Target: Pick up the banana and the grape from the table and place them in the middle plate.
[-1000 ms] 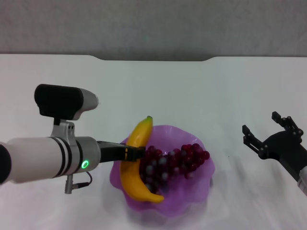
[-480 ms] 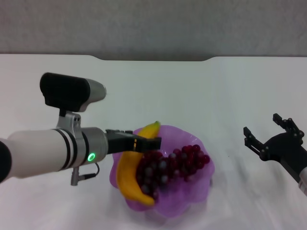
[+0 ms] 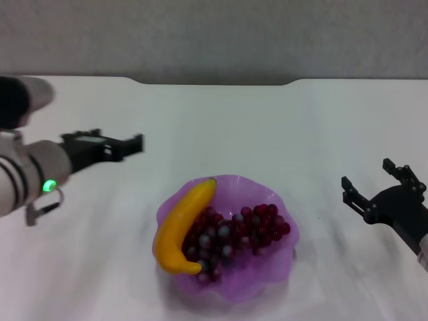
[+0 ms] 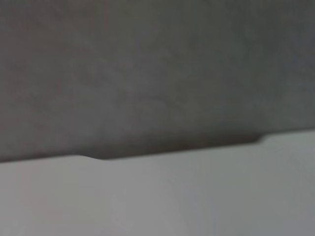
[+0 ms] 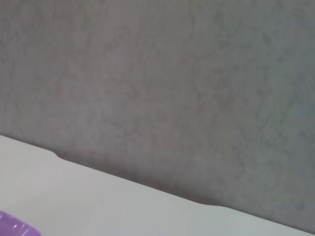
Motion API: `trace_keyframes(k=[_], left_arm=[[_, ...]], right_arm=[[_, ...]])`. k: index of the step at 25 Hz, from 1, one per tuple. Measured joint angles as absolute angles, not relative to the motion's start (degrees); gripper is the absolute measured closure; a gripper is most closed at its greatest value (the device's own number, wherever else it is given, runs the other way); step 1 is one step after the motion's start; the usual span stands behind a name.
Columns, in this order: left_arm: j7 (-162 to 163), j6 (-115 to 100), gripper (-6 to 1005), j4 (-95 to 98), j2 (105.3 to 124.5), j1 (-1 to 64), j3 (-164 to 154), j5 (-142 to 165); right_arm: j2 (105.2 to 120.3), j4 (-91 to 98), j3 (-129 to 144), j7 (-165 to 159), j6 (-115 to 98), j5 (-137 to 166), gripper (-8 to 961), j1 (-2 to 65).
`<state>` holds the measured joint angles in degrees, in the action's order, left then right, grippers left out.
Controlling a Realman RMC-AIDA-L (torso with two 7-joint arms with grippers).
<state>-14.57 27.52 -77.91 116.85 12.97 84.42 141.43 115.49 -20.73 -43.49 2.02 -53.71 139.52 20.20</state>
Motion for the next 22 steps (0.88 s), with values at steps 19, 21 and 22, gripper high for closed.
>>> trace_keyframes(k=[19,21,22], left_arm=[[-13.2,-55.0,105,-33.5,117.27,11.8,63.3,141.5],[-12.5,-58.0,105,-29.4,117.50,13.5,61.4,140.9],[-11.6,-57.9,106,-28.0,117.60,14.2,60.9,140.3]], right_arm=[[115.42,-20.6,-43.6,2.0,-54.0,138.1,69,20.5],[115.45,-20.7,-43.6,2.0,-54.0,137.6,69,20.5],[115.47,-20.7,-43.6,2.0,-54.0,137.0,69,20.6]])
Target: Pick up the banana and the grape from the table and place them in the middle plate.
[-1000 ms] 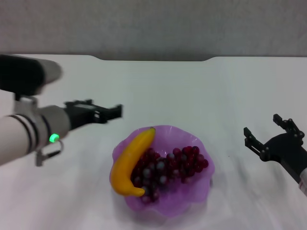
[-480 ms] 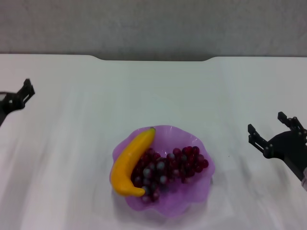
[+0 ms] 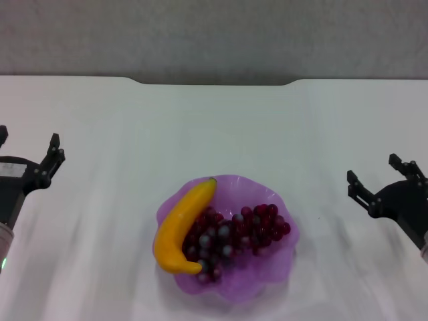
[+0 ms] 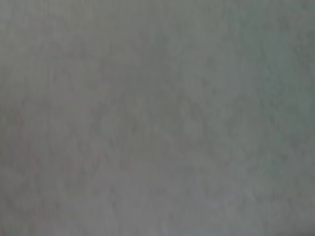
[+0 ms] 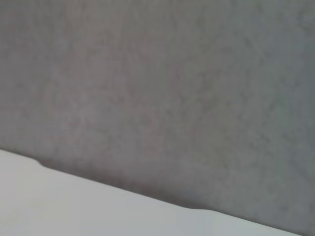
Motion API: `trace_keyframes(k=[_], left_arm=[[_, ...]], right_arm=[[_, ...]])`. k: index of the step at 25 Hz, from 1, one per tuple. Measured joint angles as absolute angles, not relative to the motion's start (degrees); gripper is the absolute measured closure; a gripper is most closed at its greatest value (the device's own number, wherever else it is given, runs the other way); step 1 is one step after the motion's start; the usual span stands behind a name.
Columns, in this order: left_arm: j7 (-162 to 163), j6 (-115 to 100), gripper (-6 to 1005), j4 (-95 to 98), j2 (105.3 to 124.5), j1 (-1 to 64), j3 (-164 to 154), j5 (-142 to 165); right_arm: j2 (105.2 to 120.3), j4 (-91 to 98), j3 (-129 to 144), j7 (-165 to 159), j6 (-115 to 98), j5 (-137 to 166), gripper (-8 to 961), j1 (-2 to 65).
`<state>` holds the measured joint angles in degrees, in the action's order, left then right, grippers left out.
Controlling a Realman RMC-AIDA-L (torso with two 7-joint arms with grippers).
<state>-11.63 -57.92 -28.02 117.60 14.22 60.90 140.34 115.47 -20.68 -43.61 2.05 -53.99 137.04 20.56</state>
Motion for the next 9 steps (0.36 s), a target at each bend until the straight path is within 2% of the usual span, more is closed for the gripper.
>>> trace_keyframes(k=[9], left_arm=[[3.8,-56.2,108,-21.7,117.21,15.7,59.2,133.4]], right_arm=[[115.35,-18.2,-43.6,2.1,-56.0,132.3,69,20.1]])
